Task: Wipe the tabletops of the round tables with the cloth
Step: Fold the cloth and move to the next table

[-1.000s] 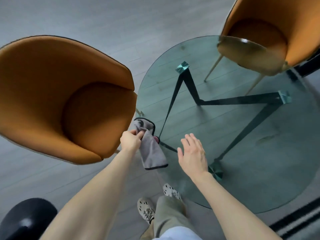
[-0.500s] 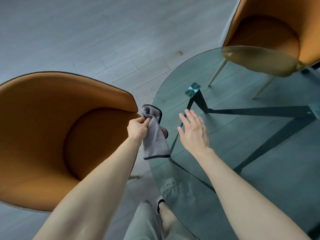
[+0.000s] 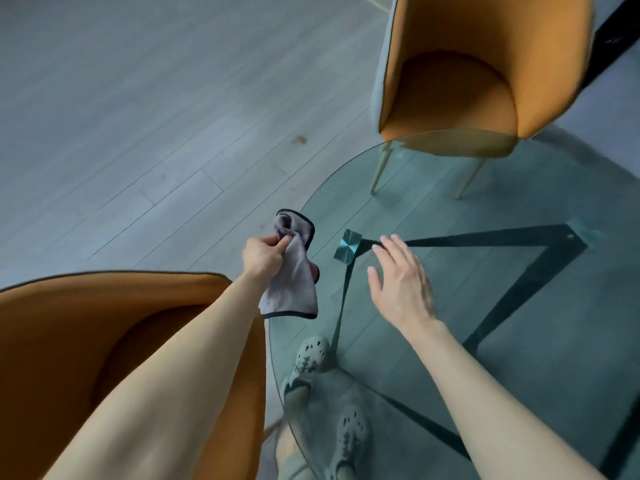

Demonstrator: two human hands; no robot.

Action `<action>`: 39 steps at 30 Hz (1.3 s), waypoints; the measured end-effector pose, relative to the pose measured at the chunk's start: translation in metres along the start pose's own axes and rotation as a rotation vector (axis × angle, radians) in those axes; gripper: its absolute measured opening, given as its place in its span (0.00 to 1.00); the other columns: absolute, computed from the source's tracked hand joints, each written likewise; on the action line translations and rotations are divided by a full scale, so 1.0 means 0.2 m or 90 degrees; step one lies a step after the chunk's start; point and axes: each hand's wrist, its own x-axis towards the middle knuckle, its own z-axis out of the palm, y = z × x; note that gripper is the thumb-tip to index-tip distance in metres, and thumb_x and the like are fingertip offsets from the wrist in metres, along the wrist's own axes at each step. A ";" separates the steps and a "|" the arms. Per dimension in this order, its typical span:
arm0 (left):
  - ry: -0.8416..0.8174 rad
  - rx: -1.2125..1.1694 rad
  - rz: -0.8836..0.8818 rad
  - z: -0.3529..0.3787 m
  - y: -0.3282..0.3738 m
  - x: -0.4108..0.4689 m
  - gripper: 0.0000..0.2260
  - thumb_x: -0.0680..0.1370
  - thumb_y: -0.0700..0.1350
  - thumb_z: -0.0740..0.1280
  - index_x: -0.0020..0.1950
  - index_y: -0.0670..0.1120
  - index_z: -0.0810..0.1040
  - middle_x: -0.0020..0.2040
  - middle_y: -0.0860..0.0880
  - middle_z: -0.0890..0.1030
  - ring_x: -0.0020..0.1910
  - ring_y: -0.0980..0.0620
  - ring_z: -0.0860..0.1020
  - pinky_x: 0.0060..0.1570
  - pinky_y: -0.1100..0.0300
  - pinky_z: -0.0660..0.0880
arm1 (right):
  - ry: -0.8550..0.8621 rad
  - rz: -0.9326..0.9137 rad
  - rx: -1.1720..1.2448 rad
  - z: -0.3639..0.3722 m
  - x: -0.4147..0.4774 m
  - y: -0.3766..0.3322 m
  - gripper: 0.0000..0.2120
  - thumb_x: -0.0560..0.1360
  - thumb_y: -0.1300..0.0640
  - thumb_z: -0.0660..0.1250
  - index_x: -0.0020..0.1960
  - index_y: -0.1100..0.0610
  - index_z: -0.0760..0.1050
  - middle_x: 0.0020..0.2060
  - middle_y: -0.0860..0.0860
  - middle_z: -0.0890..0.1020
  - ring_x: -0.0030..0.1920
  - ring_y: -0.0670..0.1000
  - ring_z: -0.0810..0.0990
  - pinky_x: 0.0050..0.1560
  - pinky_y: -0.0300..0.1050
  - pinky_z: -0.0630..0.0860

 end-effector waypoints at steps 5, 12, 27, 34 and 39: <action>-0.077 0.091 0.078 0.12 0.33 0.31 0.15 0.80 0.55 0.74 0.42 0.44 0.86 0.36 0.46 0.85 0.36 0.53 0.76 0.33 0.61 0.71 | -0.059 0.046 0.003 0.01 0.07 0.08 0.25 0.86 0.56 0.64 0.81 0.60 0.72 0.82 0.56 0.72 0.84 0.56 0.67 0.85 0.58 0.63; -0.144 0.185 0.186 0.46 0.80 0.59 0.16 0.80 0.56 0.74 0.41 0.45 0.85 0.36 0.43 0.83 0.34 0.52 0.76 0.35 0.58 0.71 | -0.042 0.056 0.046 0.00 0.05 0.09 0.24 0.85 0.60 0.63 0.81 0.56 0.74 0.81 0.50 0.72 0.83 0.52 0.68 0.86 0.54 0.62; -0.193 0.306 0.291 1.03 1.34 0.71 0.14 0.80 0.58 0.71 0.42 0.50 0.86 0.36 0.46 0.84 0.35 0.52 0.79 0.33 0.59 0.70 | 0.016 0.239 0.084 -0.17 0.24 0.43 0.23 0.86 0.58 0.65 0.81 0.57 0.73 0.82 0.50 0.72 0.84 0.48 0.66 0.84 0.52 0.65; -0.052 0.312 0.432 1.08 1.44 0.55 0.12 0.76 0.60 0.71 0.43 0.52 0.84 0.33 0.49 0.81 0.36 0.44 0.81 0.33 0.56 0.74 | -0.030 0.262 0.189 -0.26 0.25 0.47 0.23 0.86 0.52 0.68 0.80 0.53 0.75 0.82 0.41 0.69 0.84 0.40 0.62 0.82 0.36 0.56; -0.085 0.321 0.640 1.01 1.59 0.30 0.14 0.77 0.60 0.72 0.43 0.50 0.81 0.34 0.52 0.79 0.34 0.49 0.75 0.34 0.54 0.70 | 0.134 0.344 0.249 -0.46 0.30 0.54 0.17 0.82 0.51 0.74 0.70 0.53 0.83 0.67 0.46 0.84 0.66 0.52 0.84 0.66 0.47 0.80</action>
